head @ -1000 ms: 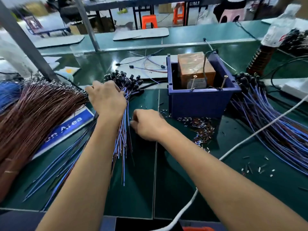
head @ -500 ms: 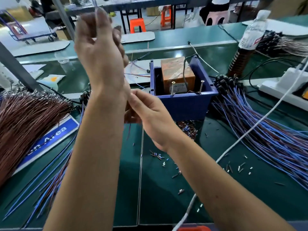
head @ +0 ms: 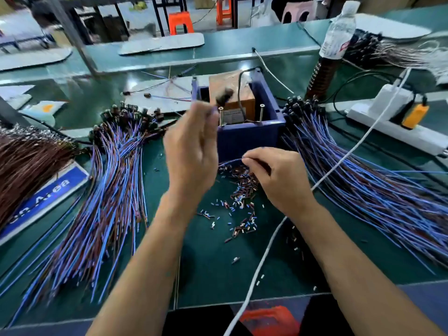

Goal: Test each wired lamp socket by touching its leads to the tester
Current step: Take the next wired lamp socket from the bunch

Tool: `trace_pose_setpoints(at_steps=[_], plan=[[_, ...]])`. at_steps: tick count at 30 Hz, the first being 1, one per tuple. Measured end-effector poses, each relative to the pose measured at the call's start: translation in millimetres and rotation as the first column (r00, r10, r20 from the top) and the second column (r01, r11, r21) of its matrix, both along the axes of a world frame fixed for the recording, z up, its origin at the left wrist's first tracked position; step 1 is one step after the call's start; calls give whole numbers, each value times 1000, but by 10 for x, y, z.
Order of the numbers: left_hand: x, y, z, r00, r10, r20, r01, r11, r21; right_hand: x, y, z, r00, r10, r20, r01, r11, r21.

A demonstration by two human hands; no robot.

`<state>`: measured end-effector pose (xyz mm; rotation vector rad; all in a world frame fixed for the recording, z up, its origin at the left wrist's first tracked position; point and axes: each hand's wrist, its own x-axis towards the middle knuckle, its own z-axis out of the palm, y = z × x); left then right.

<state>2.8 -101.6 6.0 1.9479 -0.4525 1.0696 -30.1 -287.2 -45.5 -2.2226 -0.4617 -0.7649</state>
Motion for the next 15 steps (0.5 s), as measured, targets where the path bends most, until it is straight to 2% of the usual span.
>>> trace_pose_setpoints(at_steps=[2, 3, 10, 15], plan=[[-237, -217, -178, 987, -142, -73, 154, 970, 188, -6, -35, -63, 996, -29, 85, 30, 999, -17], [-276, -305, -280, 980, -140, -142, 171, 957, 236, -11, -41, -79, 994, -39, 105, 41, 999, -11], [-302, -337, -486, 963, -179, -203, 229, 939, 257, -75, 3, -79, 990, -77, 120, 67, 994, 85], [-216, -348, -505, 961, -169, -217, 222, 943, 249, -62, -12, -109, 995, -73, 73, 65, 992, 108]])
